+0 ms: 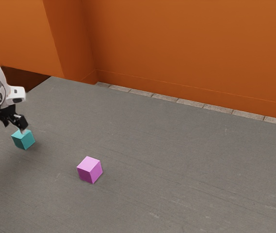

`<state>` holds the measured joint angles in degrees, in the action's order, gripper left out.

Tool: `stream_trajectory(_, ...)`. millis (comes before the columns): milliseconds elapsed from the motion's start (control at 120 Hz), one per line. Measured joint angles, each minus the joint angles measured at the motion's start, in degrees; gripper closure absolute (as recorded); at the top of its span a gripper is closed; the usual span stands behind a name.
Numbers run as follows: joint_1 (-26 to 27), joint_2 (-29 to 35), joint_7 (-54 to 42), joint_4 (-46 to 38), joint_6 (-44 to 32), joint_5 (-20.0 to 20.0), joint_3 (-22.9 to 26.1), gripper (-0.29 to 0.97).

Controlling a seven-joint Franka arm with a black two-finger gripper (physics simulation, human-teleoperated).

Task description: Pick up the blue block with one arm, and put the blue block on the pink block with one arm

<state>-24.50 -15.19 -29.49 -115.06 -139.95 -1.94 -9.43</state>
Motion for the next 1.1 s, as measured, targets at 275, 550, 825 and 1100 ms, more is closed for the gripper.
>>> stream_trajectory(275, -3.7, -7.1, -7.9, 8.3, 5.7, 3.1, 3.2, 0.00)
stream_trajectory(550, -9.0, -14.4, -15.0, 18.9, 13.3, 3.7, 8.2, 0.00)
stream_trajectory(825, -10.4, -16.0, -19.6, 21.1, 17.1, 4.8, 9.4, 0.00)
stream_trajectory(1100, -10.5, -17.9, -22.3, 25.0, 19.5, 5.9, 9.5, 0.00)
